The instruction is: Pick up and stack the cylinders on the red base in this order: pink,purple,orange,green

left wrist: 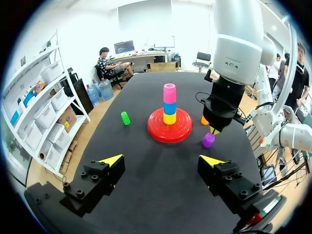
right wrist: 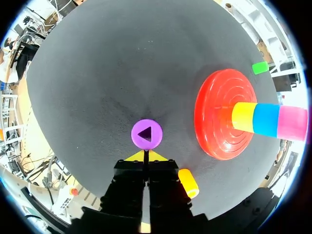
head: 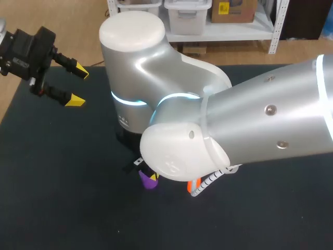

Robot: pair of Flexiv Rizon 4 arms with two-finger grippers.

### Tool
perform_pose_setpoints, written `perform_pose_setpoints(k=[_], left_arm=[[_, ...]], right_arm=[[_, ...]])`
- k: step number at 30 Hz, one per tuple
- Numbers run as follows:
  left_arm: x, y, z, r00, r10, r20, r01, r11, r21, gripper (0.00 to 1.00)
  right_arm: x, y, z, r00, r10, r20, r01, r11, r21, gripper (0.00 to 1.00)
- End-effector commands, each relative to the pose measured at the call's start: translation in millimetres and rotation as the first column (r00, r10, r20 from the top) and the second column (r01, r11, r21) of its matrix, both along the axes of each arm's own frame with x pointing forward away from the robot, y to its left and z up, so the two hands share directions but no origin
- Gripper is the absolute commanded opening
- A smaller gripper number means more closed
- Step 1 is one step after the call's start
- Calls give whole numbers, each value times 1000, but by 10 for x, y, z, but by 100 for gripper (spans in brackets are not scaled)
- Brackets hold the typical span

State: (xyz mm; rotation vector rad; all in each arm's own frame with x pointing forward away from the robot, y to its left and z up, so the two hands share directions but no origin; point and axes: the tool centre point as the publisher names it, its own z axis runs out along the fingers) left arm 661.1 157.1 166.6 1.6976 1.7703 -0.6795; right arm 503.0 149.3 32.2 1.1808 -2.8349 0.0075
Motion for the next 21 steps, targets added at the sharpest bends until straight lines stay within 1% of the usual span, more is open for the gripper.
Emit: perform_pose_setpoints(k=[1, 2, 12, 21], left_arm=[[-7, 10, -12, 1000, -1, 5, 1, 1000, -4, 100], [-7, 10, -12, 1000, -1, 5, 1, 1000, -4, 100], [-7, 10, -12, 1000, -1, 5, 1, 1000, -4, 100], [-7, 10, -12, 1000, -1, 5, 1, 1000, -4, 100]], right_arm=[[-21, -12, 9, 1000, 3, 15, -3, 1000, -11, 57], [-26, -22, 19, 1000, 3, 16, -3, 1000, -11, 100], [-51, -75, 75, 1000, -14, 17, 14, 1000, 1, 100], [18, 15, -9, 1000, -22, 12, 22, 1000, 1, 100]])
